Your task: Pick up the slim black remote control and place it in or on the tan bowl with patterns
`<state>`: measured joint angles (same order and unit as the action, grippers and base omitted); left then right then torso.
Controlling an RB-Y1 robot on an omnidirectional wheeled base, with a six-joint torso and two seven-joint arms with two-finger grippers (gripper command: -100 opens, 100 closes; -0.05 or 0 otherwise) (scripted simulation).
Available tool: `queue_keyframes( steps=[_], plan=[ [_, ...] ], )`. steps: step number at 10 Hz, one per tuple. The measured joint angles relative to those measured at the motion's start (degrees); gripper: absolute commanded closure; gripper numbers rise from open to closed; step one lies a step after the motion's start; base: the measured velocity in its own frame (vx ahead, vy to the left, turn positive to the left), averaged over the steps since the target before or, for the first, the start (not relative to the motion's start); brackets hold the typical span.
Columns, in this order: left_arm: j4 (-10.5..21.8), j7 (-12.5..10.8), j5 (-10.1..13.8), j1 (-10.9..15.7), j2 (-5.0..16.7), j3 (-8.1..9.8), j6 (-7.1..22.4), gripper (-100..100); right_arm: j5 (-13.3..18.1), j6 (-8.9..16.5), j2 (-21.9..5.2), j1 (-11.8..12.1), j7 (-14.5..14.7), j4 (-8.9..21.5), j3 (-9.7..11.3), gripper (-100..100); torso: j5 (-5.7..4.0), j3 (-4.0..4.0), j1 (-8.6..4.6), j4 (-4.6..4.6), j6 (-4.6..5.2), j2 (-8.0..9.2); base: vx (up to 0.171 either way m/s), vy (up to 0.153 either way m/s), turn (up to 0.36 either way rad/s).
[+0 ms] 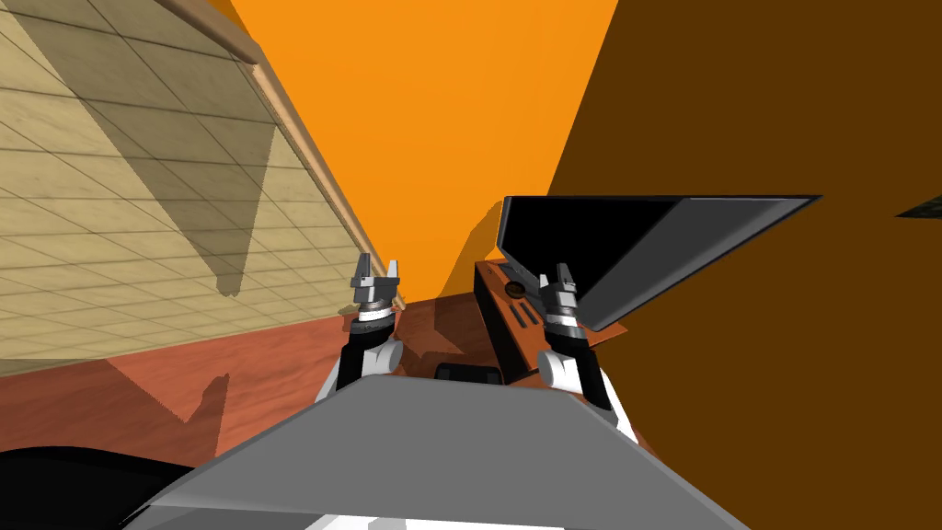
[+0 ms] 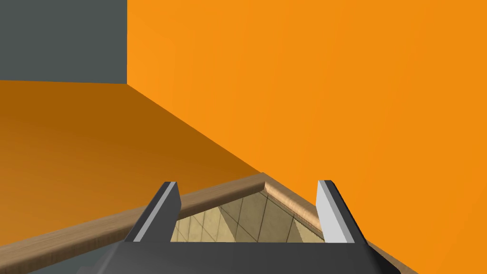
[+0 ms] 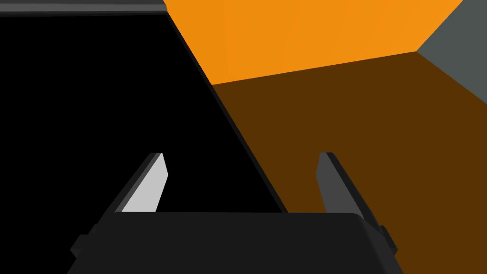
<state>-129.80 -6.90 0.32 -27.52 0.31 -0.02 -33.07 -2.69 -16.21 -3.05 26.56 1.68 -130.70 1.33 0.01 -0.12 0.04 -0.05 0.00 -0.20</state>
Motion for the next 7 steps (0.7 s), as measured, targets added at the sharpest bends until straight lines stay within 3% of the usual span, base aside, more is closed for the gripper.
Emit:
queue_keyframes(
  steps=[1,2,7],
  plan=[
    [0.0,0.0,0.0,0.0,0.0,0.0,0.0,0,-0.99,2.42,-1.44,-1.44,-0.97,1.05,-1.34,-100,0.0,-0.05,-0.02,-0.02,-0.01,-0.09,0.085,0.008,-0.014],
    [0.0,0.0,0.0,0.0,0.0,0.0,0.0,0,-1.26,4.02,-1.75,-1.53,-1.38,2.35,-1.1,-100,-0.01,-0.07,-0.02,-0.03,0.0,-0.13,0.077,0.016,-0.011],
    [0.0,0.0,0.0,0.0,0.0,0.0,0.0,0,-4.02,9.94,-4.38,-3.4,-4.26,8.38,-3.13,-100,0.0,-0.02,-0.01,-0.01,0.0,-0.04,0.057,0.012,-0.011]
  ],
)
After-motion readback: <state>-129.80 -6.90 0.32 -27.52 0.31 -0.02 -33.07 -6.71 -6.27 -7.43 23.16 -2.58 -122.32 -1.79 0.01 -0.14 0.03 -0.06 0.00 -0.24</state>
